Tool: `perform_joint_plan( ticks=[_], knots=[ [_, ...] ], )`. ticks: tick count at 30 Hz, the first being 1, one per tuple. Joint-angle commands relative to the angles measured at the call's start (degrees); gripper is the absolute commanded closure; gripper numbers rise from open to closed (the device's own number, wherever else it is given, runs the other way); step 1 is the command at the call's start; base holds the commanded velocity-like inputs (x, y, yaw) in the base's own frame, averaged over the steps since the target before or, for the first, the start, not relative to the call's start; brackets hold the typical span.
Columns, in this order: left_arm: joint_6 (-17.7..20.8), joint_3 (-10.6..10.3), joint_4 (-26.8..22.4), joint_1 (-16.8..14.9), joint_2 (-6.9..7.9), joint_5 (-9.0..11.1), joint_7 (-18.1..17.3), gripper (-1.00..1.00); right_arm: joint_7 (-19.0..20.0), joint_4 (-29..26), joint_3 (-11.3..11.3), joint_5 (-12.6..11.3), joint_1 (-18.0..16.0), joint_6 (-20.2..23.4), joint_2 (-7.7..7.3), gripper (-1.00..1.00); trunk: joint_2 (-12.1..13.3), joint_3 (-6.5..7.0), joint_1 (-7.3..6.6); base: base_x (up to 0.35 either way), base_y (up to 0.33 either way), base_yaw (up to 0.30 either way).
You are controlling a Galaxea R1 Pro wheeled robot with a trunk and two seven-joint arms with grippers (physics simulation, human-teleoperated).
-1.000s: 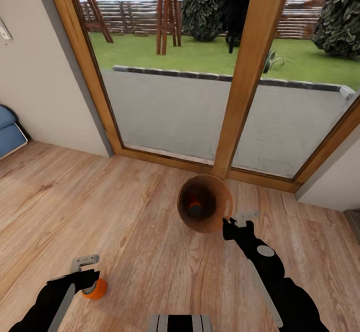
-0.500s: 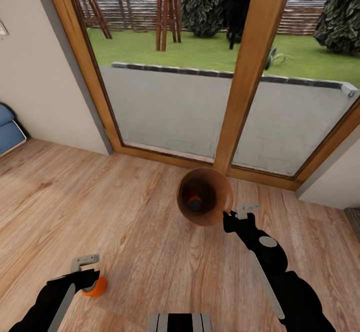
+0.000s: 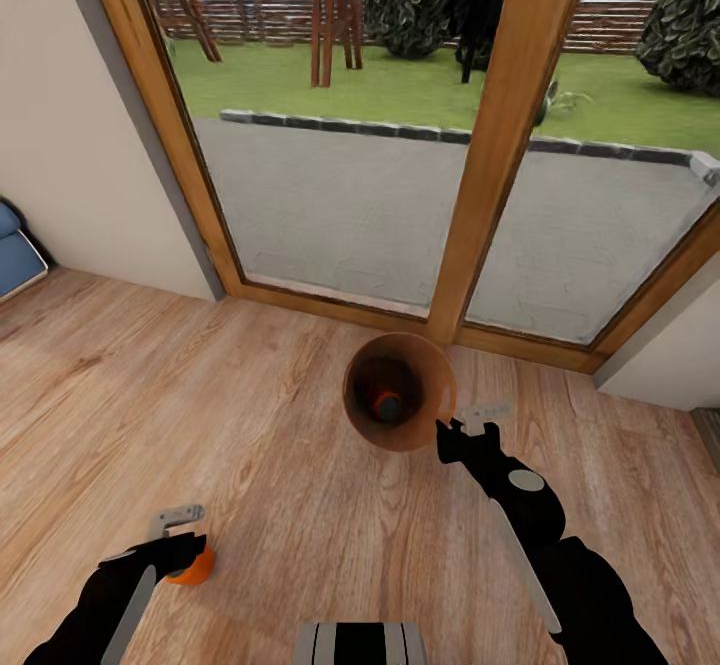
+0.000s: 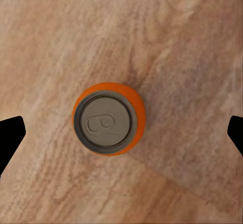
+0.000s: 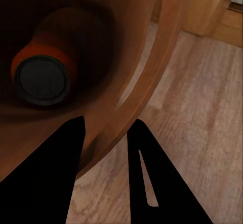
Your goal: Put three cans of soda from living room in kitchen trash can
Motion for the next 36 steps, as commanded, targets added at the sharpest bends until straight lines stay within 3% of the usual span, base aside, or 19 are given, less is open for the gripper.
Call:
perform_joint_plan(
  ticks=[1, 15, 24, 25, 32, 36],
  knots=[
    [-0.3, 0.0, 0.0, 0.0, 0.00, 0.0, 0.0, -1.00, 0.1, -0.1, 0.2, 0.0, 0.0, 0.0, 0.01, 1.00, 0.0, 0.01, -0.01, 0.000, 0.000, 0.000],
    [-2.8, 0.0, 0.0, 0.0, 0.00, 0.0, 0.0, -1.00, 0.1, -0.1, 0.2, 0.0, 0.0, 0.0, 0.01, 1.00, 0.0, 0.01, -0.01, 0.000, 0.000, 0.000],
    [-5.7, -0.1, 0.8, -0.1, -2.92, -0.6, 0.2, -1.00, -0.1, 0.7, 2.8, 0.4, 0.5, -2.5, 0.79, 1.00, 0.0, -0.44, 0.04, 0.000, 0.000, 0.000],
    [-15.2, -0.1, 0.8, -0.1, -3.42, -0.5, 0.3, -1.00, -0.1, 0.8, 3.4, 0.4, 0.5, -4.5, 0.81, 1.00, 0.0, -0.66, 0.07, 0.000, 0.000, 0.000],
    [-15.5, 0.0, 0.7, -0.1, -3.46, -0.1, 0.2, -1.00, -0.2, 1.0, 3.5, 0.5, 0.5, -4.7, 0.82, 1.00, -0.1, -2.21, 0.25, 0.000, 0.000, 0.000],
    [-15.5, 0.0, 0.7, 0.0, -3.48, -0.1, 0.3, -1.00, -0.2, 1.0, 3.6, 0.5, 0.5, -4.7, 0.83, 1.00, -0.1, -2.21, 0.25, 0.000, 0.000, 0.000]
  ],
)
